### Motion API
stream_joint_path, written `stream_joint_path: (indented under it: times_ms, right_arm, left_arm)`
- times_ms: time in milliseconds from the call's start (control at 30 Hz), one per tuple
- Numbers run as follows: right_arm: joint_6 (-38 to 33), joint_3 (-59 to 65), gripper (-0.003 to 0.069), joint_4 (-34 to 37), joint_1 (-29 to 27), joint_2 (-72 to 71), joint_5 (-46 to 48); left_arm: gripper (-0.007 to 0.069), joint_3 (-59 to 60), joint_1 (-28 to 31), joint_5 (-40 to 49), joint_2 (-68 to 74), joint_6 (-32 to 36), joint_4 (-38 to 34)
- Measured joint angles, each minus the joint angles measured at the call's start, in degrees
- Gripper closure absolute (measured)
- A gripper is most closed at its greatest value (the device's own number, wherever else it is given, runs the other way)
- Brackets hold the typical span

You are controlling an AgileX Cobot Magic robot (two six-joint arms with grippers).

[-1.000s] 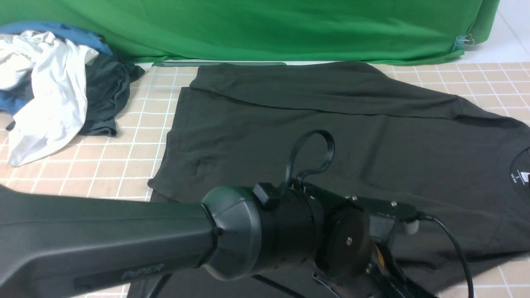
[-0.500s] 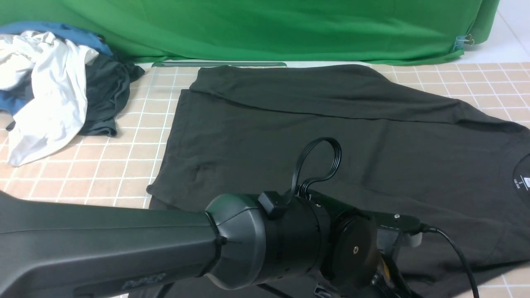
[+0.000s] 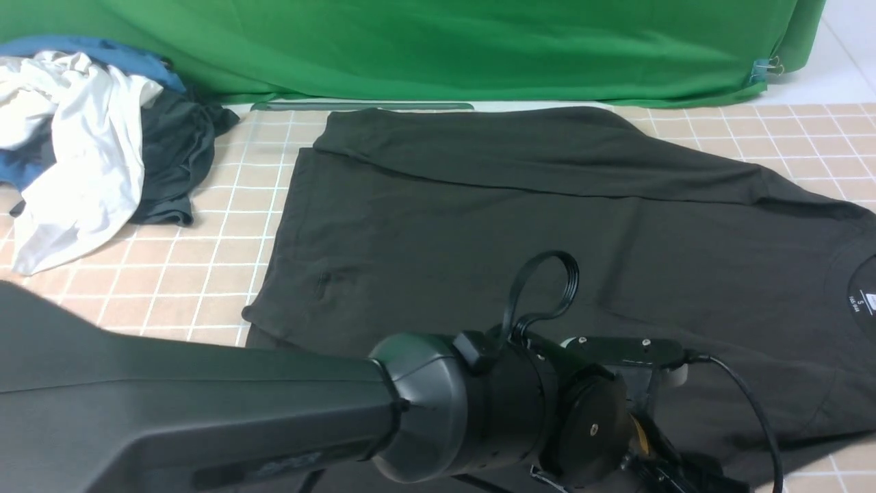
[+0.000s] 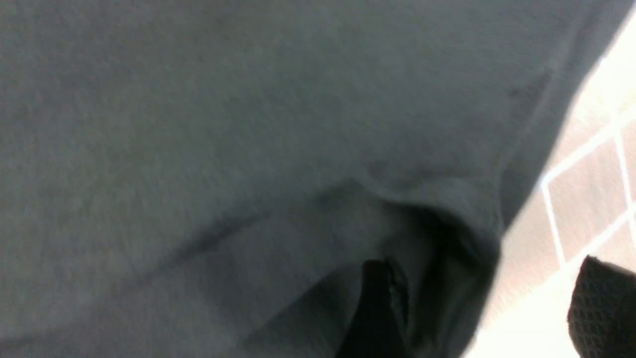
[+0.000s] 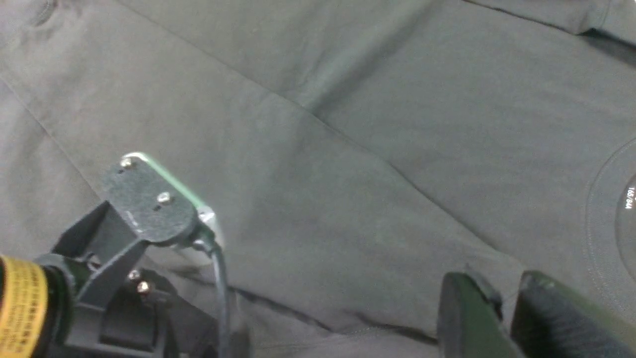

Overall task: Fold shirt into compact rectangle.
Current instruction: 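Grab the top left corner of the dark shirt with the left gripper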

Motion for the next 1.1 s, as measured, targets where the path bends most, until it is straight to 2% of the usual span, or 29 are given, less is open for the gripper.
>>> stream_joint_path:
  times_ms: [233,367,400,433,467,500,567,800,1100]
  right_arm:
    - [0.0,0.0,0.0463,0.0,0.0,0.0,-0.3]
    - [0.0,0.0,0.0463,0.0,0.0,0.0,-1.1]
    - [0.0,0.0,0.0463,0.0,0.0,0.0,-1.2]
    - [0.0,0.0,0.0463,-0.1,0.0,0.0,-1.4]
    - [0.0,0.0,0.0463,-0.1,0.0,0.0,-1.4]
    - [0.0,0.0,0.0463,-0.3,0.0,0.0,-1.4]
    - [0.0,0.0,0.0463,-1.2,0.0,0.0,-1.3]
    - [5.1,0.0,0.0463,-8.2,0.0,0.0,-0.8]
    - [6.2,0.0,0.0461,-9.1,0.0,0.0,-0.4]
  left_arm:
    - [0.0246,0.0,0.0,-6.3,1.5,-0.3,0.2]
    - [0.0372,0.0,0.0,-7.3,2.5,-0.2,0.8]
    - [0.0379,0.0,0.0,-7.4,2.5,-0.2,1.0]
    - [0.0446,0.0,0.0,-7.4,2.5,0.2,1.8]
    - [0.0470,0.0,0.0,-7.4,2.5,0.3,2.0]
    - [0.0529,0.0,0.0,-7.4,2.4,0.5,2.2]
    - [0.0576,0.0,0.0,-7.1,2.1,0.5,2.5]
    - [0.0593,0.0,-2.6,-4.4,-1.0,0.6,2.5]
    - [0.0593,0.0,-6.1,-2.5,-1.7,-0.5,2.3]
